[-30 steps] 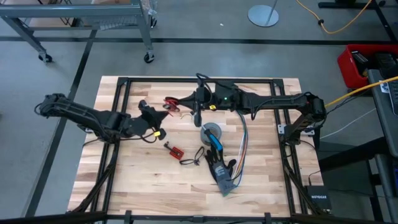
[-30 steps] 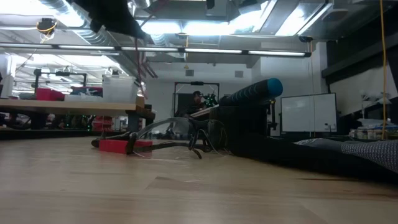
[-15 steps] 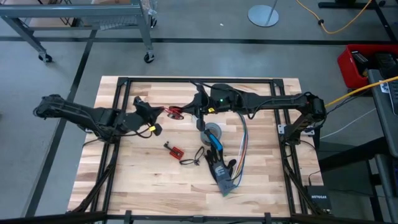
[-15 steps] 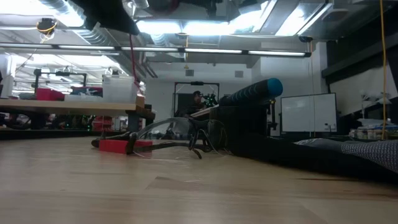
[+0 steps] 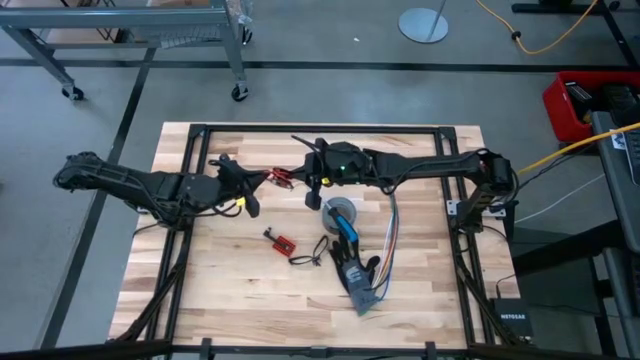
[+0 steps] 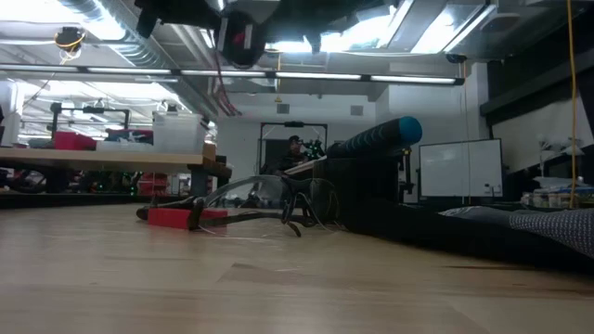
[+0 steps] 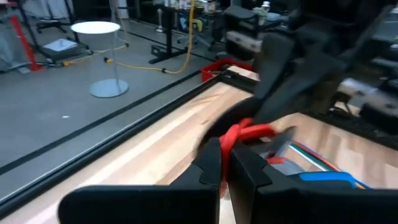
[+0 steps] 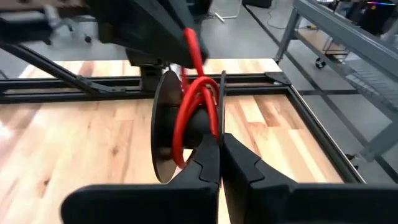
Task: Coil cords
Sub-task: Coil the red wire around the spool
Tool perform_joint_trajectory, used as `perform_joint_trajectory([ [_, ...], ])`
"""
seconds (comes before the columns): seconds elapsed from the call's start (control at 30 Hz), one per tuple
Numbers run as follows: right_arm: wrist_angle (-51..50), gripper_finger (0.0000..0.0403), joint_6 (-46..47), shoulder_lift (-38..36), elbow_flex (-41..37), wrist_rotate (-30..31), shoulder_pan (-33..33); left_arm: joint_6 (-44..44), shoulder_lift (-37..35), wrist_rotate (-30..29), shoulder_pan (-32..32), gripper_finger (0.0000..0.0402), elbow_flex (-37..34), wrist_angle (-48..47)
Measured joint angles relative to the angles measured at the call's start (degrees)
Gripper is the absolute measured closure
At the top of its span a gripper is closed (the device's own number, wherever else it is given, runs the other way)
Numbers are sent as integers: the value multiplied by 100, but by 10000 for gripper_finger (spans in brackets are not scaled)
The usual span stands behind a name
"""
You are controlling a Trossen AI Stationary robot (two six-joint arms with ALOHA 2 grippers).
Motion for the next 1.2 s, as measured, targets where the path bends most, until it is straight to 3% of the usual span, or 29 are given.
perform_joint_trajectory([
  [0.37,50,401,-58,82,0,833,0,-232,0,371,2,400,0,45],
  [0.63,652,401,-30,112,-9,886,-2,-558,3,385,138,400,2,170],
  [0.9,1089,401,-13,110,-9,984,-6,-108,13,502,160,400,4,1015],
  [1.2,1390,401,102,245,-7,933,-1,45,557,528,160,400,4,1809],
])
